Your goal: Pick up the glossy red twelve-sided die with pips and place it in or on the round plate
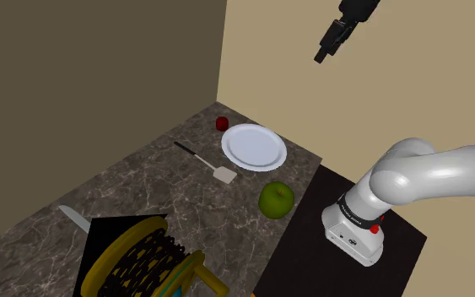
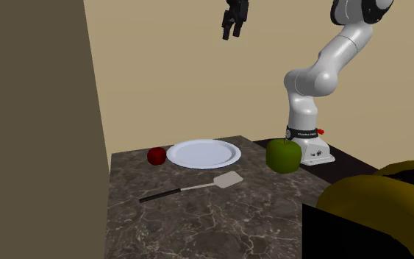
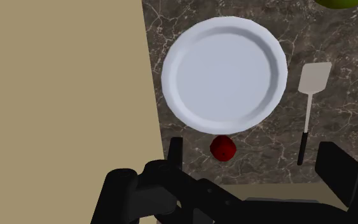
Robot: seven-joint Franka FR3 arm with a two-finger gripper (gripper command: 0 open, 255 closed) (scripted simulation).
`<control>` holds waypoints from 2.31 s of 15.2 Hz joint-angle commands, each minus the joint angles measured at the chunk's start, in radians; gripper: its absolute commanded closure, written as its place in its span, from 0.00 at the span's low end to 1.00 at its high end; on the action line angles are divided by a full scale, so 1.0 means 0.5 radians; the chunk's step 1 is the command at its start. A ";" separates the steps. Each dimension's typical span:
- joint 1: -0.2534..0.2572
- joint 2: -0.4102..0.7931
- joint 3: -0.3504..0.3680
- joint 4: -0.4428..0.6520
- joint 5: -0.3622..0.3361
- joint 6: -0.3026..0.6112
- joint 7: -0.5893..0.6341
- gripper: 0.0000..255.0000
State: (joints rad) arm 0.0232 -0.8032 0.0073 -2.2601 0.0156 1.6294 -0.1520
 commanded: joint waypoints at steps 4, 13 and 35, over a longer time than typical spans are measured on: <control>0.009 0.135 0.033 -0.064 0.004 0.171 0.017 0.00; 0.028 0.649 0.130 -0.121 -0.007 0.656 0.080 0.00; 0.105 2.276 0.242 0.575 -0.314 1.350 0.354 0.00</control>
State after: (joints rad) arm 0.0703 0.2896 0.1291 -2.0084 -0.1322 2.3006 0.0178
